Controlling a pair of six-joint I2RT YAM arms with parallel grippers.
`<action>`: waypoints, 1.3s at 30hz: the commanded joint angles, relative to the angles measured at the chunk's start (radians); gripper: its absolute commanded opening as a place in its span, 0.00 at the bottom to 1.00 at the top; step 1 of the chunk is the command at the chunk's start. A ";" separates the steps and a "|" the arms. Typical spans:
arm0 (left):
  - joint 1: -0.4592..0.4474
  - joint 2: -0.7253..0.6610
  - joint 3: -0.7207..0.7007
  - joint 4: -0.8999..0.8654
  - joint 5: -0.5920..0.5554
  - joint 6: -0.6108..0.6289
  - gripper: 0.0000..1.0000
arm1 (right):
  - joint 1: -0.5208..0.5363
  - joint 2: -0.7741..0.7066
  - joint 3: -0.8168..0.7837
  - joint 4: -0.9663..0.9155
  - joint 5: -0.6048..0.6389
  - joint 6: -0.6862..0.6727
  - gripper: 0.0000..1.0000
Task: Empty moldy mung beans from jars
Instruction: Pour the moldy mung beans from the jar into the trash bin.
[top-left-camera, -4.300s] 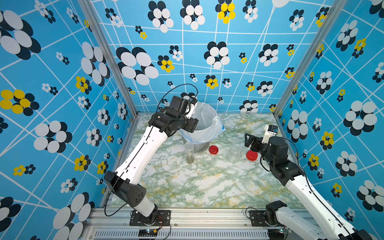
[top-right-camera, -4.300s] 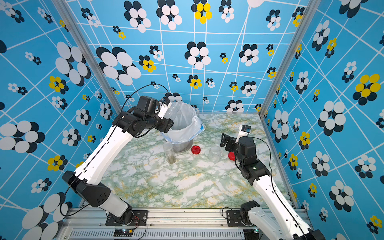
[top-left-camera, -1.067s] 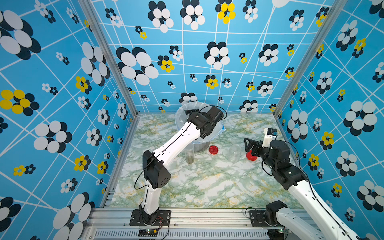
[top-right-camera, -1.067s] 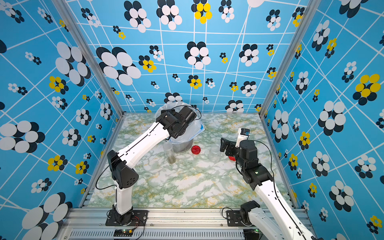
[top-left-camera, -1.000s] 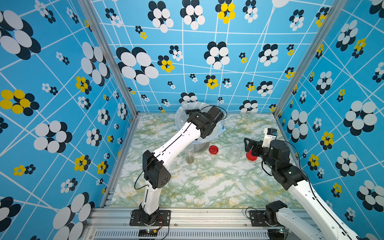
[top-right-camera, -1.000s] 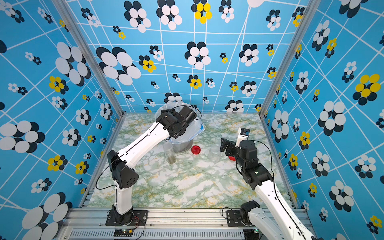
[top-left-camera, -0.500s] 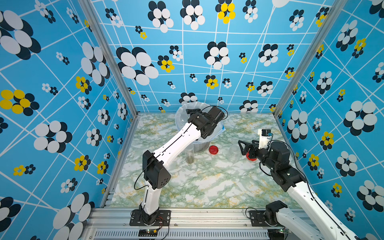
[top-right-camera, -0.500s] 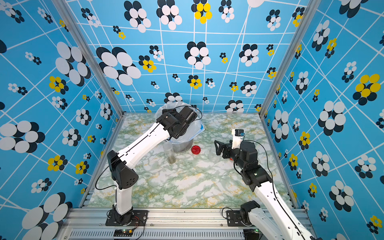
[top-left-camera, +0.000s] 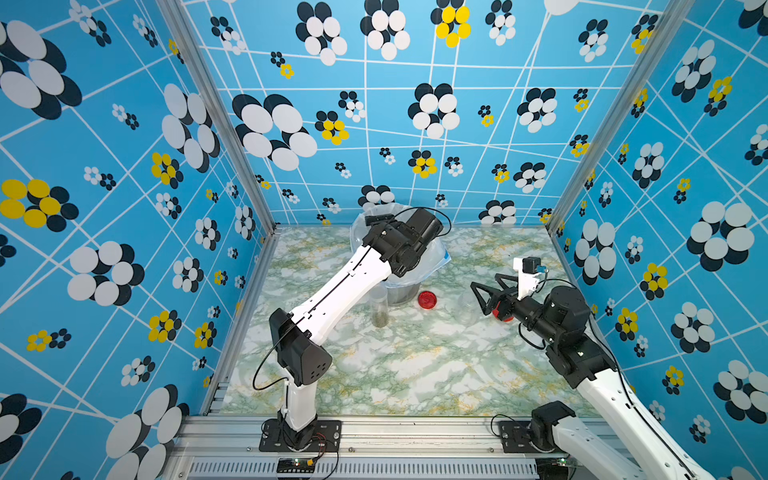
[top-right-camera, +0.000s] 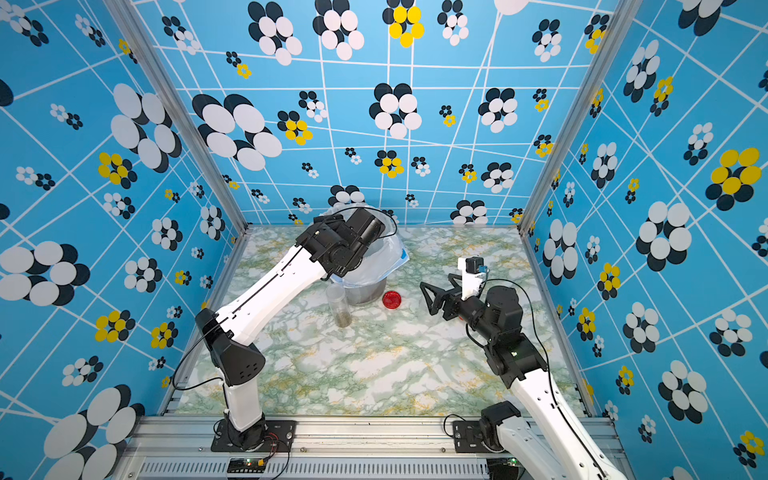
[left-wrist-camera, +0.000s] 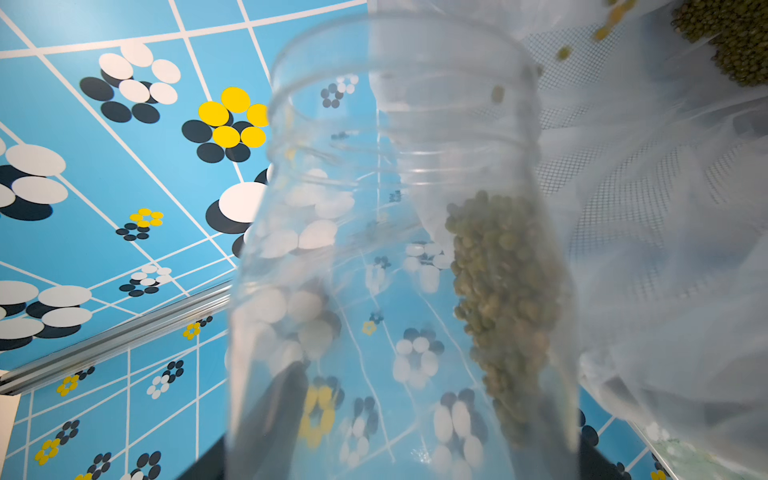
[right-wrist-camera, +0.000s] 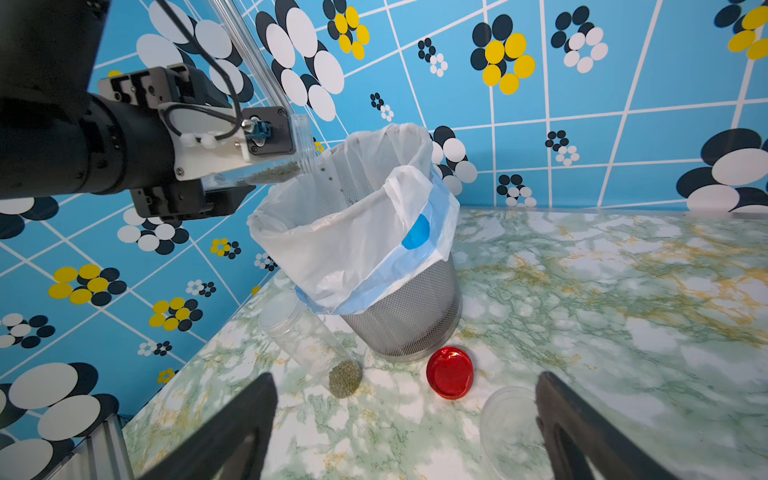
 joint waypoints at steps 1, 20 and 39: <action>0.007 -0.010 -0.027 -0.011 -0.006 -0.003 0.69 | 0.007 -0.021 -0.020 0.011 0.012 -0.014 0.99; -0.005 -0.035 -0.070 0.153 -0.071 0.141 0.69 | 0.007 -0.016 -0.016 -0.019 0.090 -0.001 0.99; -0.009 -0.044 -0.099 0.126 -0.070 0.104 0.69 | 0.007 -0.005 -0.021 -0.011 0.088 0.008 0.99</action>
